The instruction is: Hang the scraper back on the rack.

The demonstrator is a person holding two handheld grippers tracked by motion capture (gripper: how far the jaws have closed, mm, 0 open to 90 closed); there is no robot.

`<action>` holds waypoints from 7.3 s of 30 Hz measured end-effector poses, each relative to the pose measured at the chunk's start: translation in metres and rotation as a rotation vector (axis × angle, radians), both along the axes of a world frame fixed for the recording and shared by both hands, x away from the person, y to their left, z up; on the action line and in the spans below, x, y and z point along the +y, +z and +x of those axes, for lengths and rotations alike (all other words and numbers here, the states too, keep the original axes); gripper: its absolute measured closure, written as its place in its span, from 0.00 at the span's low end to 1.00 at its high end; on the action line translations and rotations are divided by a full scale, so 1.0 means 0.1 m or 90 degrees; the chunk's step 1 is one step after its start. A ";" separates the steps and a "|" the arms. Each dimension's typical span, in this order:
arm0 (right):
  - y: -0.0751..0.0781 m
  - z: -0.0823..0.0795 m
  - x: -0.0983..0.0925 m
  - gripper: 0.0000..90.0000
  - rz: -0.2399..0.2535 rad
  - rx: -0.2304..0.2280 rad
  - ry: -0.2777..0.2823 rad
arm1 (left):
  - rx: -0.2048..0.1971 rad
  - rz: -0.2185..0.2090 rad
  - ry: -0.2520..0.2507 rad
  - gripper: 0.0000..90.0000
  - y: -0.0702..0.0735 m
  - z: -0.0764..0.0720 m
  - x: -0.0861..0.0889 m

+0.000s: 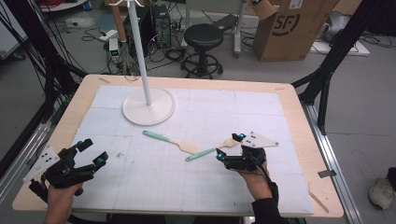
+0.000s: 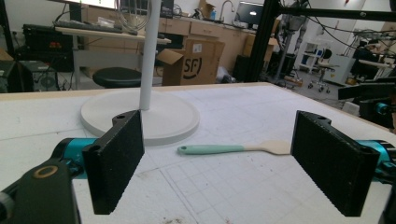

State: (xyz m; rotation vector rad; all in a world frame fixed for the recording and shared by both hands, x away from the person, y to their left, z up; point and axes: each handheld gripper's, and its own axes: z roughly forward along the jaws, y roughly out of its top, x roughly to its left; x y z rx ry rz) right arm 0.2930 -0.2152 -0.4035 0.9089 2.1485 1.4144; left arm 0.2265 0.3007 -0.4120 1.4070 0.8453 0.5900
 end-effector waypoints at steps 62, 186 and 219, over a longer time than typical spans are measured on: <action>0.06 0.81 1.42 0.90 -0.084 0.114 0.230 | 0.019 -0.004 0.004 0.18 0.07 -0.06 0.04; 0.49 -0.35 0.12 0.39 0.105 -0.094 0.163 | -0.029 0.015 -0.366 0.92 1.50 0.63 -1.39; 0.45 -0.34 -0.67 0.27 0.125 -0.104 0.035 | 0.006 0.016 -0.275 0.92 2.52 1.85 -0.90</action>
